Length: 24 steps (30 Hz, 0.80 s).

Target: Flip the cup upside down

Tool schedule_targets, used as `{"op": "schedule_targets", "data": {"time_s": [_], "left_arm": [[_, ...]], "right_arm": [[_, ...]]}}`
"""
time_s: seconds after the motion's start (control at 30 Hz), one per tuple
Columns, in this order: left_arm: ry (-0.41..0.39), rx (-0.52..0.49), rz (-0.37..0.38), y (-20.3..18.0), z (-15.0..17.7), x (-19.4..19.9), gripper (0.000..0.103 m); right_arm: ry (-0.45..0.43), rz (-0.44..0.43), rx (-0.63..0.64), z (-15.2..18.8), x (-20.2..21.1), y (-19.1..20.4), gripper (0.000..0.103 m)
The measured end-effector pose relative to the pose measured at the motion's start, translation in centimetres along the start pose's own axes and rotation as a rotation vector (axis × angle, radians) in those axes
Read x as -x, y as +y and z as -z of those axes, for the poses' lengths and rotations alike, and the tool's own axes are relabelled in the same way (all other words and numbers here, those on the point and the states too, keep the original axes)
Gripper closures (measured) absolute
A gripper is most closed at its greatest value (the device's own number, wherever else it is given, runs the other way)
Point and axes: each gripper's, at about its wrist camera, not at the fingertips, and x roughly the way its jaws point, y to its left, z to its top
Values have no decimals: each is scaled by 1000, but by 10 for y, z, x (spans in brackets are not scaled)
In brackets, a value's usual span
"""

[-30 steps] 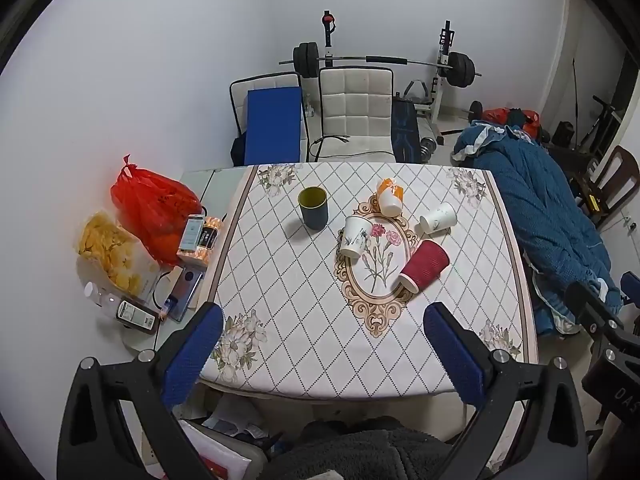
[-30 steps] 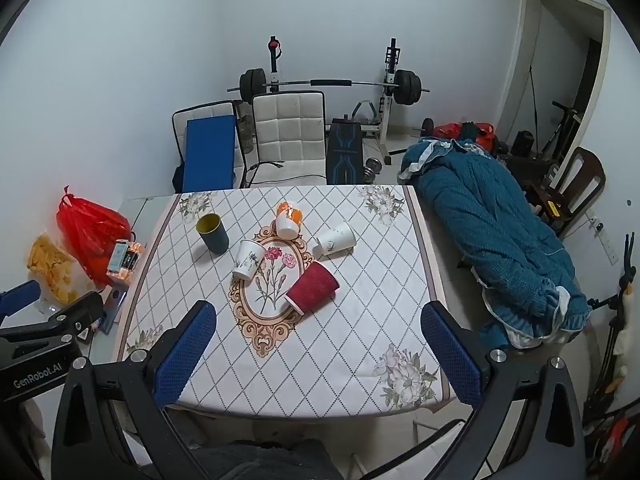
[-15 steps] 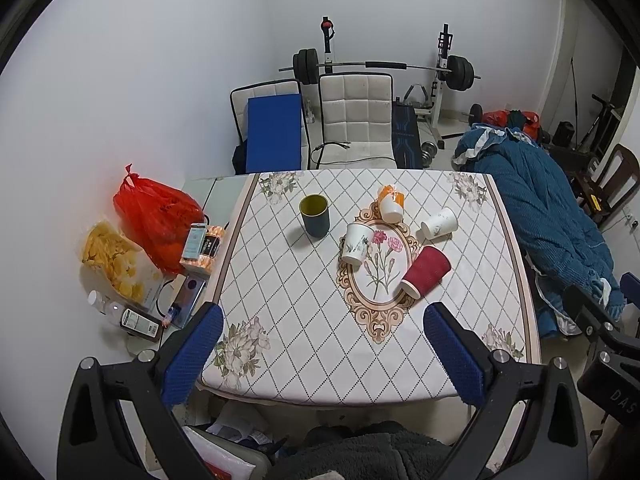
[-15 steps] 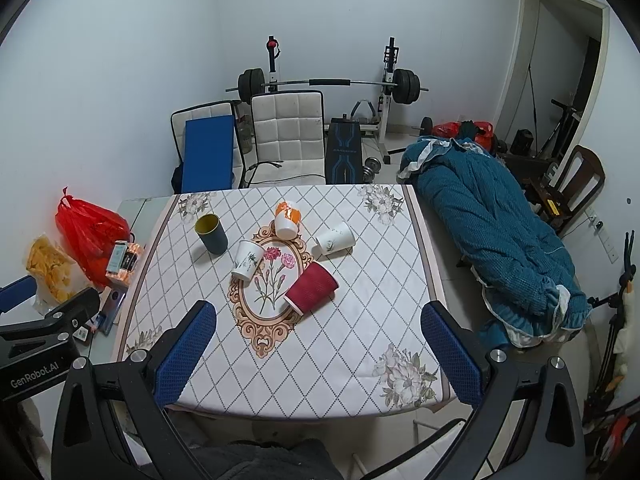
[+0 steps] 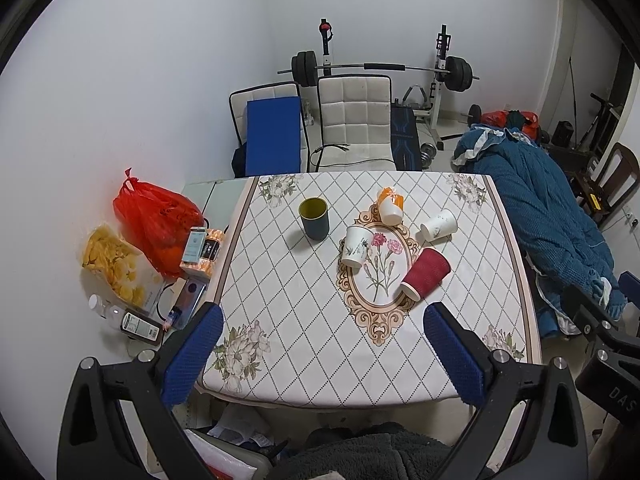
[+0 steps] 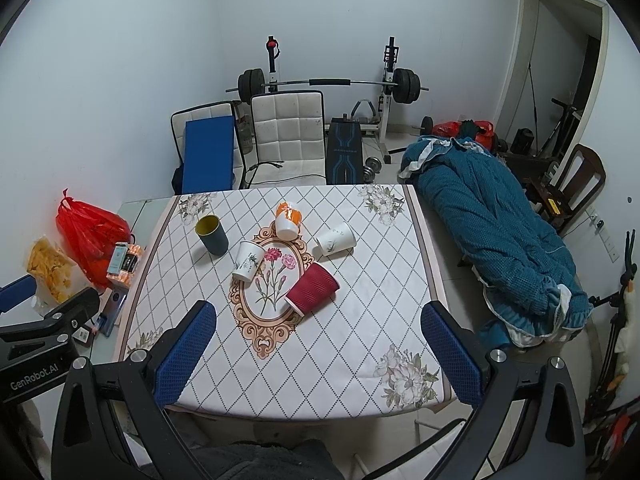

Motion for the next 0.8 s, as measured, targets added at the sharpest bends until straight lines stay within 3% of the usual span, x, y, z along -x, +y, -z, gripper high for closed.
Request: {"op": "schedule_targets", "data": {"time_s": [0.63, 0.8], "left_arm": [[-17, 1, 2, -1, -24, 5, 0], [-27, 6, 4, -4, -17, 4, 0]], "right_arm": [[-6, 0, -7, -6, -1, 0, 0], [-8, 1, -6, -6, 0, 0, 0]]}}
